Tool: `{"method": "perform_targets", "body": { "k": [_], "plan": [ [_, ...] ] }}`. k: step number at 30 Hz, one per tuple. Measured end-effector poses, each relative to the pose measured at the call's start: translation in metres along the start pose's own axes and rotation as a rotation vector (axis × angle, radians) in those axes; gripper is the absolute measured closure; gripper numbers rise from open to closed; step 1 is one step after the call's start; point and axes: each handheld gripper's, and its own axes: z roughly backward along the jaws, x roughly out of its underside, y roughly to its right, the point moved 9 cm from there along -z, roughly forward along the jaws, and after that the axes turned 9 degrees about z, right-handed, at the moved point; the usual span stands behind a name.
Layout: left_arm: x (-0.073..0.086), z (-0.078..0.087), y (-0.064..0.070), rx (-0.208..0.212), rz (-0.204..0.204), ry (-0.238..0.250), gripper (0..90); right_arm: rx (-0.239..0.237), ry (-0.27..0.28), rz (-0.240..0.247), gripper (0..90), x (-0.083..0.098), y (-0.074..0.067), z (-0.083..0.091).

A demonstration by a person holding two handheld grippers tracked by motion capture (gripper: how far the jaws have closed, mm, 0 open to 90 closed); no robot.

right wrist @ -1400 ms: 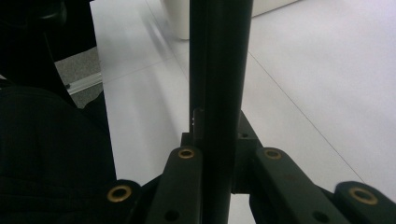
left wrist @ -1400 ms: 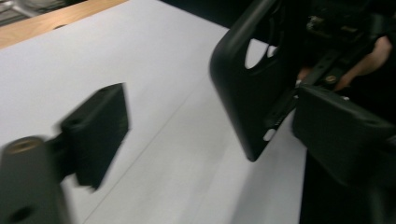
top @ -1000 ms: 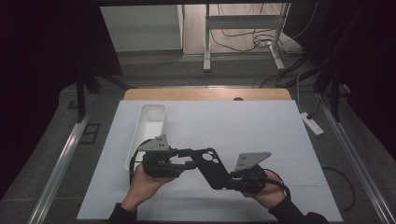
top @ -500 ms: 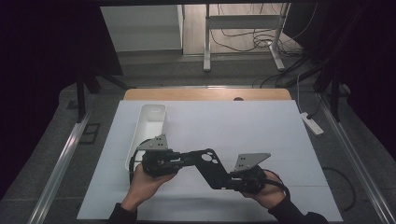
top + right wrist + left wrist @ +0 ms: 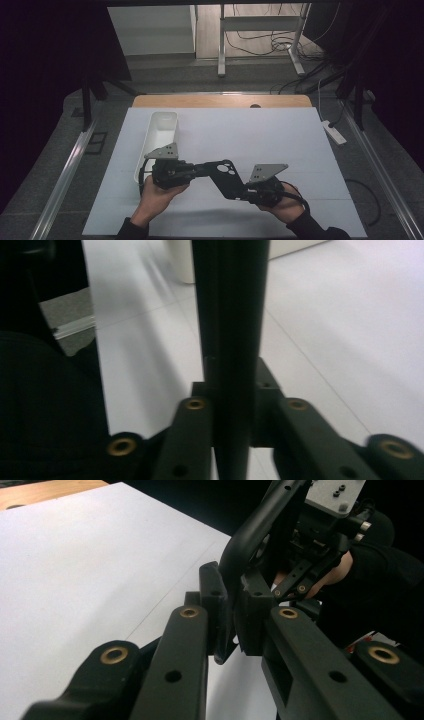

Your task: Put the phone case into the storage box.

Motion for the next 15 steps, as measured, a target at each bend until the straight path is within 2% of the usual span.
{"method": "perform_targets", "body": {
  "k": [1,8,15],
  "plan": [
    [-0.0006,0.0002,0.0003,-0.002,-0.001,-0.001,83.5,0.022,-0.007,0.004,75.1,0.0007,0.0018,-0.0001],
    [-0.0042,0.0034,-0.0012,-0.039,-0.018,-0.004,83.5,0.058,-0.022,0.006,55.8,0.0015,0.0021,-0.0015],
    [-0.0053,0.0059,-0.0055,-0.072,-0.032,-0.020,83.4,0.077,-0.037,0.002,45.2,0.0045,0.0037,0.0022]
  ]
}}
